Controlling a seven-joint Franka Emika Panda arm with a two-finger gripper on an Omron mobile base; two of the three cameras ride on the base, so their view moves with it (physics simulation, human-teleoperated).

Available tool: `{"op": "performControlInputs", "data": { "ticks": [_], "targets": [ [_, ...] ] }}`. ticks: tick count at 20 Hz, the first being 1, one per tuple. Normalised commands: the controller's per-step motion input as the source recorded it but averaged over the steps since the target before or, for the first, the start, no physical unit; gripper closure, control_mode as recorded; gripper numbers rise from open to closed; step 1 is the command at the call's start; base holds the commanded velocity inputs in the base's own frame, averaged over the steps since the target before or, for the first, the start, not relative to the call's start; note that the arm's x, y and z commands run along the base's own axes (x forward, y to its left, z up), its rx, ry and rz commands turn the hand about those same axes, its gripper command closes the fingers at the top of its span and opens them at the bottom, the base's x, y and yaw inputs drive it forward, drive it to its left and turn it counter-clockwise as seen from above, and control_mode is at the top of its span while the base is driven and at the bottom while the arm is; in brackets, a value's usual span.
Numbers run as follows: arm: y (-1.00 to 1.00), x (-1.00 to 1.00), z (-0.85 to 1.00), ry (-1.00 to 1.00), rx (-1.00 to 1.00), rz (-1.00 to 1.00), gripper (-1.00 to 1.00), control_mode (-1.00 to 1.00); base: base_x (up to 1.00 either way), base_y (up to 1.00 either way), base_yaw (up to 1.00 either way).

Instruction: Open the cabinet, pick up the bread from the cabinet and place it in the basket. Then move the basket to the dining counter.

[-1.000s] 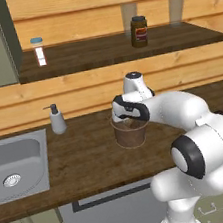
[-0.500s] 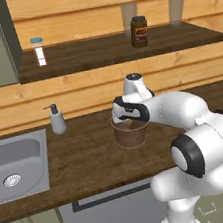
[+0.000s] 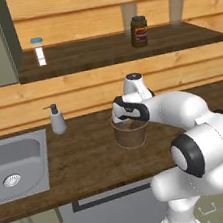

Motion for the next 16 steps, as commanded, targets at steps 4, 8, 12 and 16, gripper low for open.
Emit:
{"op": "performControlInputs", "data": {
  "ticks": [4, 8, 12, 16],
  "targets": [
    [0.00, 0.00, 0.03, 0.00, 0.00, 0.00, -1.00, -1.00, 0.00, 0.00, 0.00],
    [-0.01, 0.01, 0.11, 0.00, 0.00, 0.00, -1.00, -1.00, 0.00, 0.00, 0.00],
    [0.00, 0.01, 0.15, 0.00, 0.00, 0.00, -1.00, -1.00, 0.00, 0.00, 0.00],
    [0.00, -0.25, 0.02, -0.03, 0.00, 0.04, -1.00, -1.00, 0.00, 0.00, 0.00]
  ]
}}
